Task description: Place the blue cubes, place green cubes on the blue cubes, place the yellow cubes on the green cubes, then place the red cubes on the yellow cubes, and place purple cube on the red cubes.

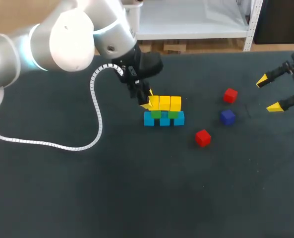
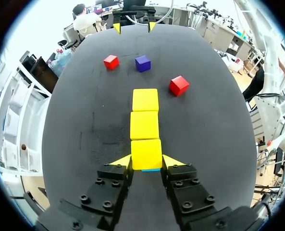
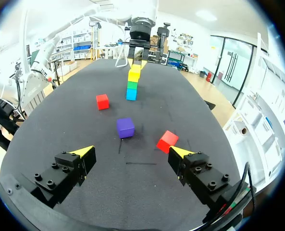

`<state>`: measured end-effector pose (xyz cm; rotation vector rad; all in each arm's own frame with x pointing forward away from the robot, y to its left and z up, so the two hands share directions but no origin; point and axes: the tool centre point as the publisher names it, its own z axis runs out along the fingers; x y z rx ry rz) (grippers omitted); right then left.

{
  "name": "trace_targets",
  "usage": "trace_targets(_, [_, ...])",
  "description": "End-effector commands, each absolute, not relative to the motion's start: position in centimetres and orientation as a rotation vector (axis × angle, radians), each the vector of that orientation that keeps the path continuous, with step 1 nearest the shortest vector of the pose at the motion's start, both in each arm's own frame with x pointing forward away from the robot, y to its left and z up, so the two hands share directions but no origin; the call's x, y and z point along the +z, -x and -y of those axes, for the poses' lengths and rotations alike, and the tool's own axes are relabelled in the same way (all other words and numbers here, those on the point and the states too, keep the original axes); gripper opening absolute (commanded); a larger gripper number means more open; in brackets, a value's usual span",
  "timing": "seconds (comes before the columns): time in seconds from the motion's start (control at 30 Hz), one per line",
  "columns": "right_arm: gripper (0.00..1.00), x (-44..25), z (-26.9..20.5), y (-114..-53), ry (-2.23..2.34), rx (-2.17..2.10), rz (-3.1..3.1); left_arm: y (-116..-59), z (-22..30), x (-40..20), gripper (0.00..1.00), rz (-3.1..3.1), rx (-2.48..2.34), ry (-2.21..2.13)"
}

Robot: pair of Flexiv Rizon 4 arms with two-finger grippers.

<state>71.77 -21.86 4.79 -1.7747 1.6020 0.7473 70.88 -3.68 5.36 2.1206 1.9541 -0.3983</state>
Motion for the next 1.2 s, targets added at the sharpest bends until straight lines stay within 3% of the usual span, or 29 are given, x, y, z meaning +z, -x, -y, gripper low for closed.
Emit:
trace_targets(0.03, [1.0,4.8,21.9,-71.8,1.774,0.748,-1.6,-71.2,3.8,5.4,0.39,-1.955,-0.402,-2.129])
trace_targets(0.1, [1.0,4.8,21.9,-71.8,1.774,0.748,-1.6,-71.2,3.8,5.4,0.46,-1.956,-0.402,-2.129])
trace_targets(0.33, [1.0,4.8,21.9,-71.8,1.774,0.748,-1.6,-71.3,3.8,5.4,0.5,-1.955,-0.405,-2.131])
trace_targets(0.37, [1.0,4.8,21.9,-71.8,1.774,0.748,-1.6,-71.3,3.8,5.4,0.54,-1.956,-0.405,-2.131])
trace_targets(0.43, [1.0,4.8,21.9,-71.8,1.774,0.748,-1.6,-71.3,3.8,5.4,0.79,-1.96,-0.405,-2.131])
trace_targets(0.57, [1.0,4.8,21.9,-71.8,1.774,0.748,-1.6,-71.3,3.4,5.7,1.0,-1.964,-0.401,-2.13])
trace_targets(0.8, [1.0,4.8,21.9,-71.8,1.774,0.748,-1.6,-71.1,1.9,6.4,1.0,-1.973,-0.373,-2.112])
trace_targets(0.9, [1.0,4.8,21.9,-71.8,1.774,0.748,-1.6,-71.0,1.1,6.4,0.86,-1.987,-0.36,-2.098])
trace_targets(0.93, [1.0,4.8,21.9,-71.8,1.774,0.748,-1.6,-71.0,0.8,6.3,0.51,-1.991,-0.359,-2.094])
trace_targets(1.0, [1.0,4.8,21.9,-71.8,1.774,0.748,-1.6,-71.0,0.4,6.1,0.23,-2.001,-0.357,-2.088])
trace_targets(1.03, [1.0,4.8,21.9,-71.8,1.774,0.748,-1.6,-70.9,0.2,6.0,0.0,-2.003,-0.356,-2.087])
trace_targets(1.2, [1.0,4.8,21.9,-71.8,1.774,0.748,-1.6,-70.8,0.0,5.6,0.0,-2.004,-0.355,-2.083])
